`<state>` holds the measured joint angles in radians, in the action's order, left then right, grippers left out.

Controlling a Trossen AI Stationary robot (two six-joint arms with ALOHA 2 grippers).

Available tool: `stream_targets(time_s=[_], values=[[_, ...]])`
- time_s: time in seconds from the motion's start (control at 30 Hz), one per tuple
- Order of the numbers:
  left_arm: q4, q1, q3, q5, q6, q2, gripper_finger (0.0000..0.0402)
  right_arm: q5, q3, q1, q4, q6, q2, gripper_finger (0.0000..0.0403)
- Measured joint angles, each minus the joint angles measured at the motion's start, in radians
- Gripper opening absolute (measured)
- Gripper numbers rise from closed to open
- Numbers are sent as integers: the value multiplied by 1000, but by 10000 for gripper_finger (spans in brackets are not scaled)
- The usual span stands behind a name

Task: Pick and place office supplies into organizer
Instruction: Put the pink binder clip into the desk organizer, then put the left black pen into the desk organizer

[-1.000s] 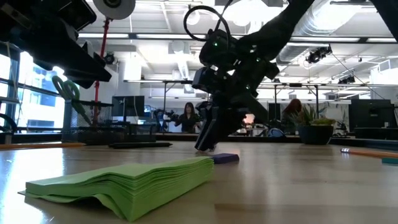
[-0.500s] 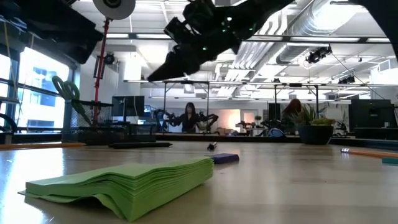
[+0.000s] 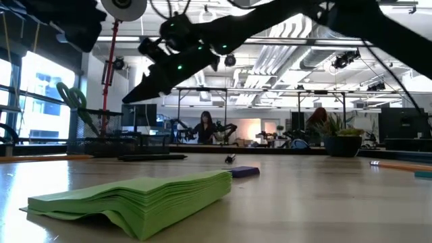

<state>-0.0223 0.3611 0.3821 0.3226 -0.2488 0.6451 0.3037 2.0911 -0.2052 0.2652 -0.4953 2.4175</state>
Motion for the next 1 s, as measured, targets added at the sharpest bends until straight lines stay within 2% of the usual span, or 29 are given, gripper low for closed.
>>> stream_targets(time_s=[0.13,0.23,0.5,0.7,0.83,1.0], values=[[-46,0,0,-9,-13,-31,74,-4,165,-5,104,28,88,60],[-62,0,-1,-13,-18,-31,74,-4,232,-10,110,57,126,72],[-38,-1,0,-24,-20,-25,74,-6,246,-11,24,71,143,88],[-44,0,0,-25,-21,-25,74,-33,245,-13,56,76,143,93],[-71,0,0,-26,-30,-25,74,-41,257,-13,179,67,124,108],[-127,-1,-1,-16,-62,-23,74,-3,265,-14,519,8,77,124]])
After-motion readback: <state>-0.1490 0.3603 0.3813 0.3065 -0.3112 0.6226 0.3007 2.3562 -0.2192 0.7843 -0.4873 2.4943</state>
